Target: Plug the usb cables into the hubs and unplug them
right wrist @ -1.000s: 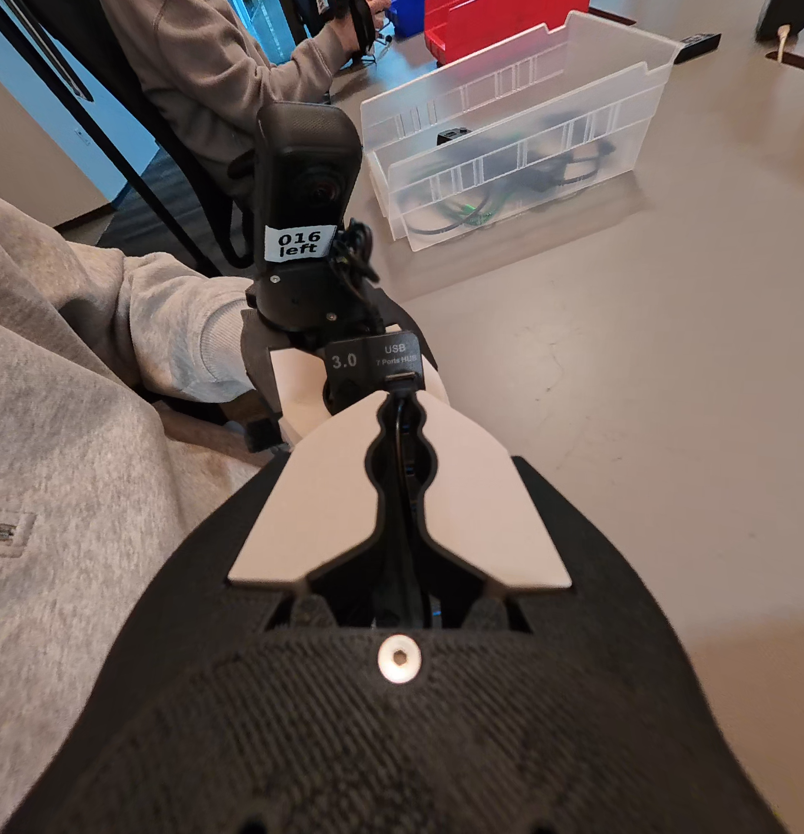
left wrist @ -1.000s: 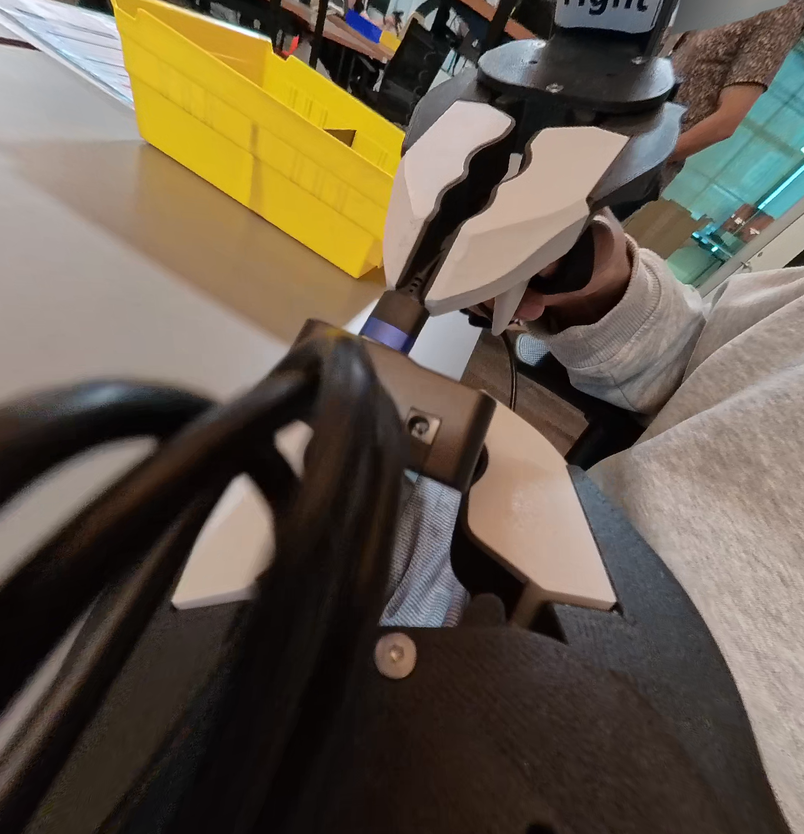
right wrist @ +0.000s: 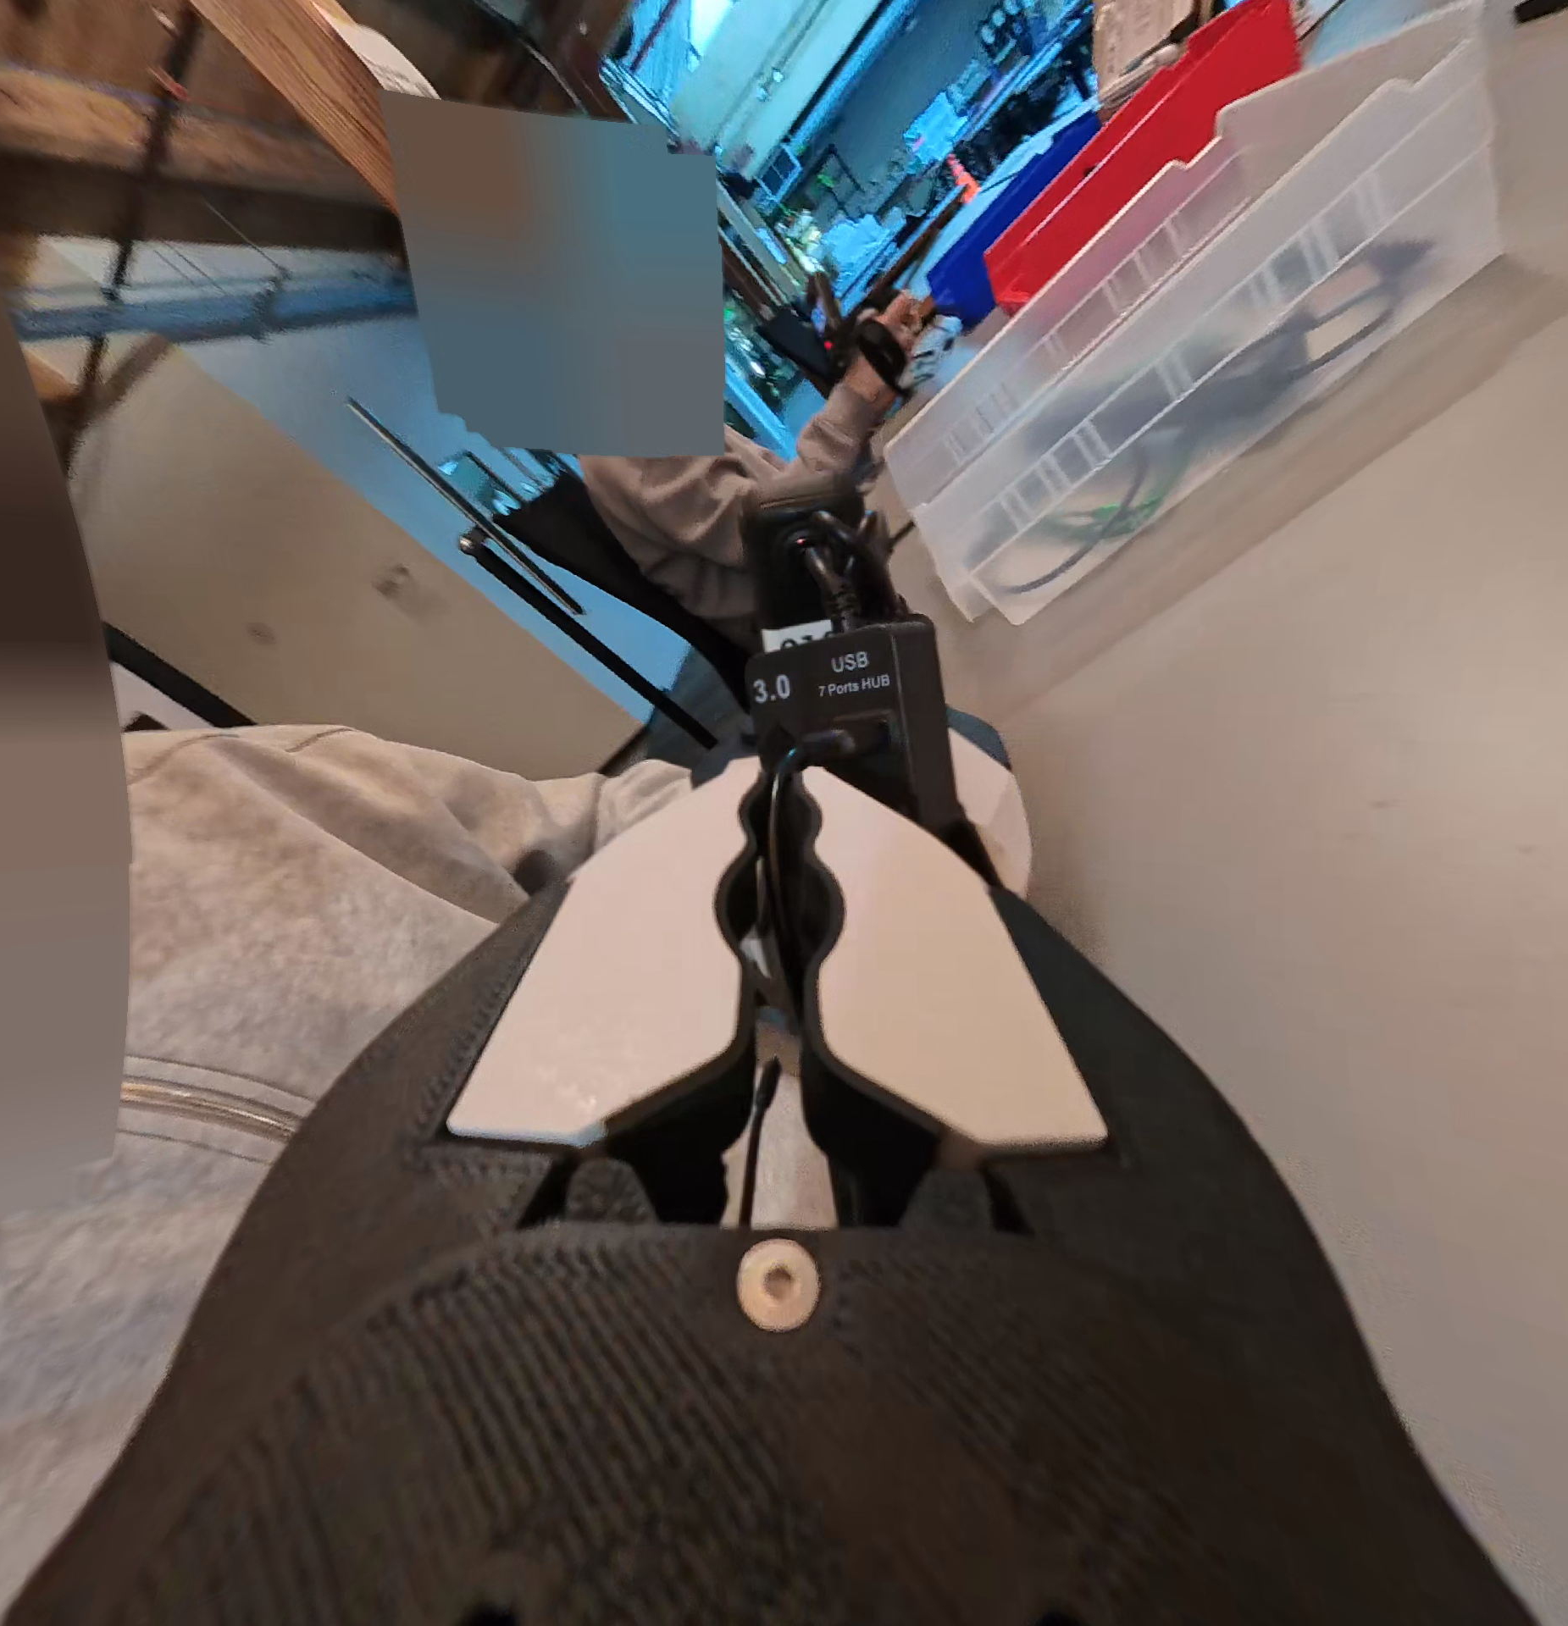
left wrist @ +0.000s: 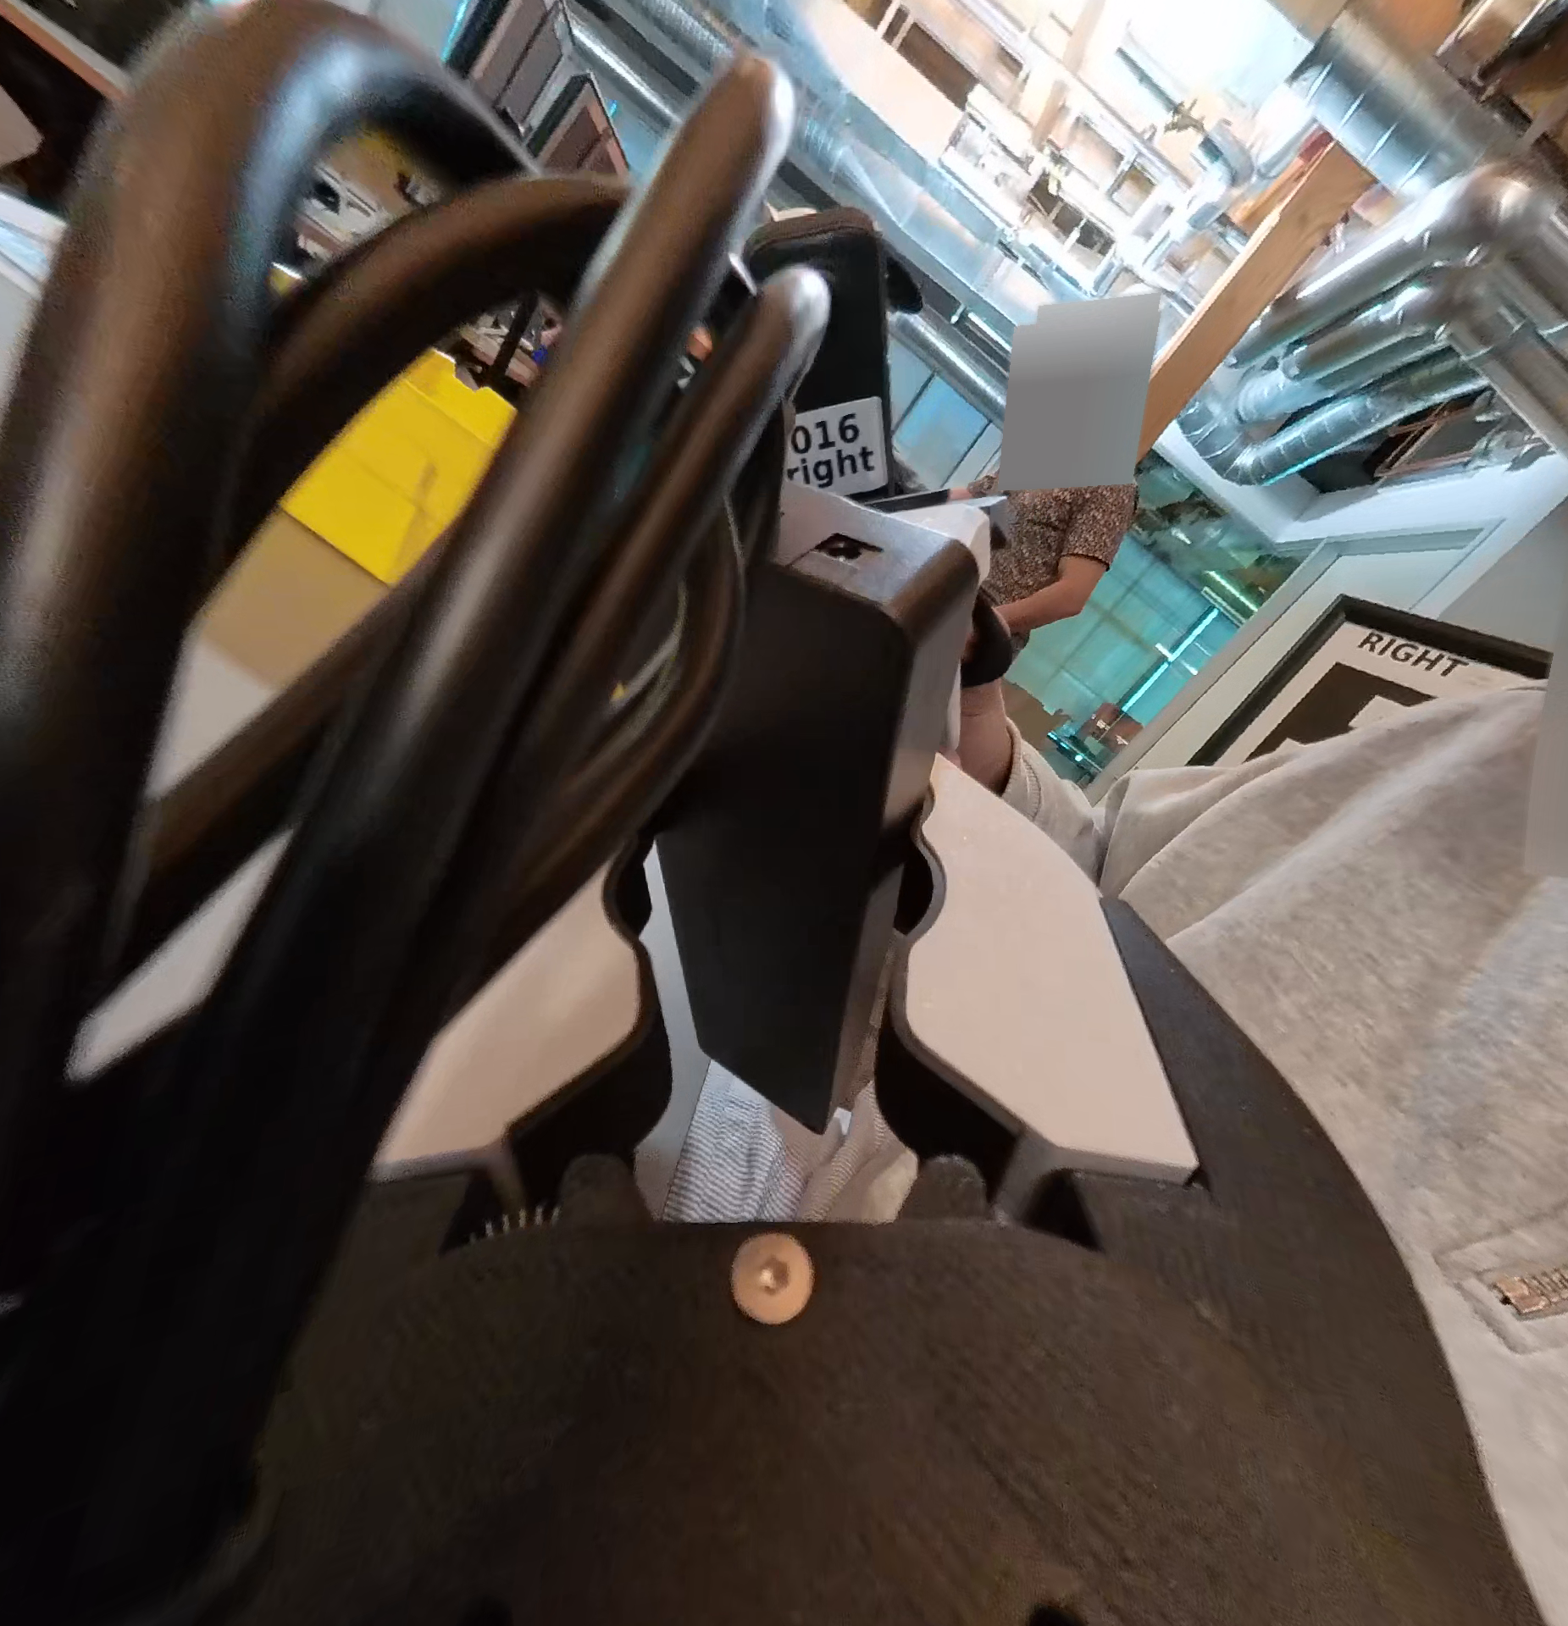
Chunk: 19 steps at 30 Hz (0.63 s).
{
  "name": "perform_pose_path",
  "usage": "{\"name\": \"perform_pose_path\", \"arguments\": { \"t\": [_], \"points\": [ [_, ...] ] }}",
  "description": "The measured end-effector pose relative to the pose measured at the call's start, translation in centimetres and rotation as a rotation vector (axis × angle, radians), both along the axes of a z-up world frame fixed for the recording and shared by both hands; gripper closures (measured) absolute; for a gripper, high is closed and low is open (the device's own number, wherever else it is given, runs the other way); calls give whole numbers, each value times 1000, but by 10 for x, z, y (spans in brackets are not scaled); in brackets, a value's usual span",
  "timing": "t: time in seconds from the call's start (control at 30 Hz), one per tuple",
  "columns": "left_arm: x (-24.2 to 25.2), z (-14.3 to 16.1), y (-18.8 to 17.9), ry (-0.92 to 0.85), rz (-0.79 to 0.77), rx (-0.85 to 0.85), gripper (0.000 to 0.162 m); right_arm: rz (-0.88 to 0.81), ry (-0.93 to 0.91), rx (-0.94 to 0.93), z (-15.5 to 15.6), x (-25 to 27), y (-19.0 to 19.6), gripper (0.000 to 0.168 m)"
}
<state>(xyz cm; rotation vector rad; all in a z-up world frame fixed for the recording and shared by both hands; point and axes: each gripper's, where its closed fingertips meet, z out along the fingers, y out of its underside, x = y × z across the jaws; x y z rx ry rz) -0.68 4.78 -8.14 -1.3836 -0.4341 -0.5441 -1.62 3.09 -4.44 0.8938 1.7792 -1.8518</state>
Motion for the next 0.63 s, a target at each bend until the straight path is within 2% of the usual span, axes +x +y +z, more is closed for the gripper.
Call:
{"name": "perform_pose_path", "arguments": {
  "t": [0.1, 0.3, 0.47, 0.63],
  "points": [
    [-2, 2, -5, -12, 0, 16, 105, 37, -13, -58, 4, 1, -3, 161],
    [-25, 9, -31, -120, 95, 126, 106, -30, 79, -97, 17, -15, 4, 145],
    [-39, 20, -60, -137, 185, 233, 106, -104, 48, -66, -13, -40, 6, 139],
    [-40, 30, -81, -125, 206, 322, 106, -13, -149, -165, -33, -41, -13, 129]
  ]
}}
